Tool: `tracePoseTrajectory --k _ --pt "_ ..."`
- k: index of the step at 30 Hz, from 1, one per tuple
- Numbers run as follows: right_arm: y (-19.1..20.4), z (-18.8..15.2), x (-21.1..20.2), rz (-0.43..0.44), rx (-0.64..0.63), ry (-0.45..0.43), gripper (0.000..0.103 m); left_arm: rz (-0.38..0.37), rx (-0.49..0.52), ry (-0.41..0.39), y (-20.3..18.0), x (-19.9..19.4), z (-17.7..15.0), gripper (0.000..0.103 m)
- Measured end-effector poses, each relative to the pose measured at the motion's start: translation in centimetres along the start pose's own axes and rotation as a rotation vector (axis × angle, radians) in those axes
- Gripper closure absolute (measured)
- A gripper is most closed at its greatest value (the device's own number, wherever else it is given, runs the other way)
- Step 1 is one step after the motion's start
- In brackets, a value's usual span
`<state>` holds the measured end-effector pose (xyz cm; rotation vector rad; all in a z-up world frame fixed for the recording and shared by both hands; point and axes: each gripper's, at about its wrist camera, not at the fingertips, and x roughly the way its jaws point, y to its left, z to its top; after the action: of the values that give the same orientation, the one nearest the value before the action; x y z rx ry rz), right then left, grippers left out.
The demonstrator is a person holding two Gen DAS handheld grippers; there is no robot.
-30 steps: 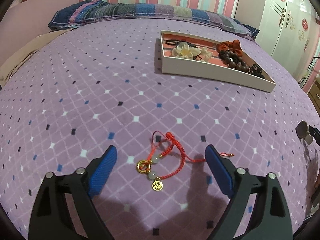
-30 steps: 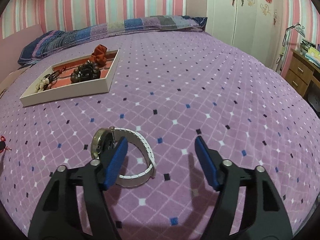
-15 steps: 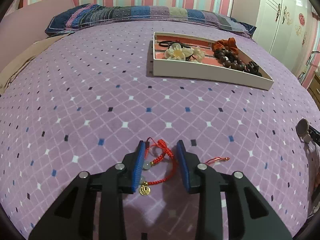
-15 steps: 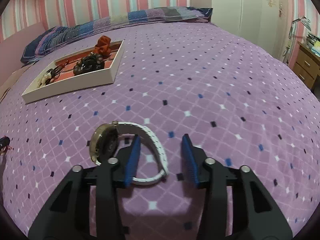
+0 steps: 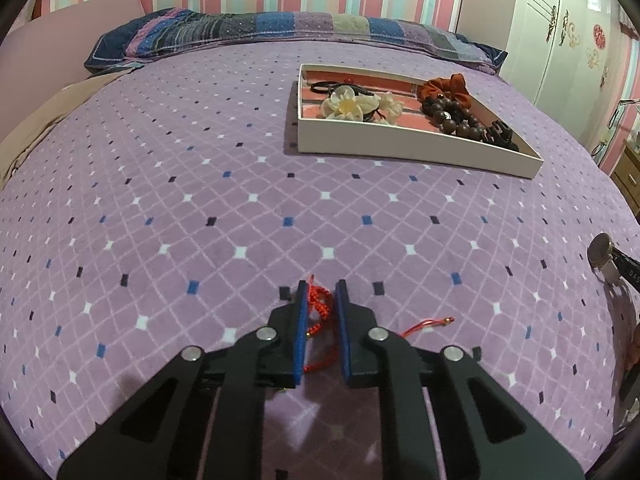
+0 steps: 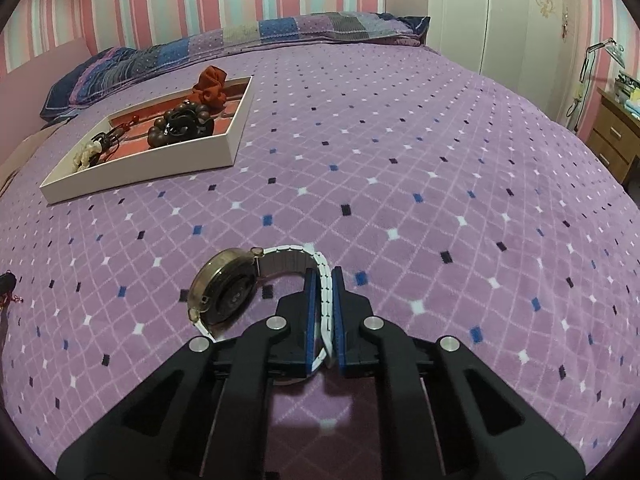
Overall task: Organize jewelry
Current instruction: 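Grasp the red string charm bracelet with the left tool while the right tool grasps the white-strap watch, then carry the red bracelet and the watch over the tray with both tools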
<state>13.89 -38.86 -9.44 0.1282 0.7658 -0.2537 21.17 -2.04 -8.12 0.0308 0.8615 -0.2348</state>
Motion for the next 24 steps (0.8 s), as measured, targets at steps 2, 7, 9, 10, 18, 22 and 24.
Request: tracePoseTrajectory --k 2,7,9,10,18,22,24 --pt "0.0 0.0 -0.1 -0.001 -0.003 -0.007 0.095 -0.003 -0.001 0.000 0.0 -0.1 0.0 0.092" --pt "0.3 0.1 -0.9 0.006 0.002 -0.033 0.096 -0.013 0.000 -0.006 -0.3 -0.5 0.0 0.095" --pt "0.6 0.1 -1.2 0.004 -0.003 -0.044 0.096 -0.015 -0.003 -0.011 -0.3 -0.7 0.0 0.095" --pt "0.7 0.2 -1.3 0.007 -0.001 -0.048 0.096 -0.015 -0.007 -0.015 -0.3 -0.9 0.1 0.095" --pt "2.1 0.7 -2.1 0.018 0.018 -0.074 0.096 -0.018 -0.028 -0.059 -0.7 -2.5 1.3 0.096" --pt "3.1 1.5 -2.5 0.042 0.019 -0.093 0.096 -0.018 -0.031 -0.091 -1.1 -3.5 1.9 0.097" --pt "3.6 1.8 -2.7 0.058 0.022 -0.095 0.096 -0.019 -0.033 -0.101 -1.2 -3.9 2.2 0.097"
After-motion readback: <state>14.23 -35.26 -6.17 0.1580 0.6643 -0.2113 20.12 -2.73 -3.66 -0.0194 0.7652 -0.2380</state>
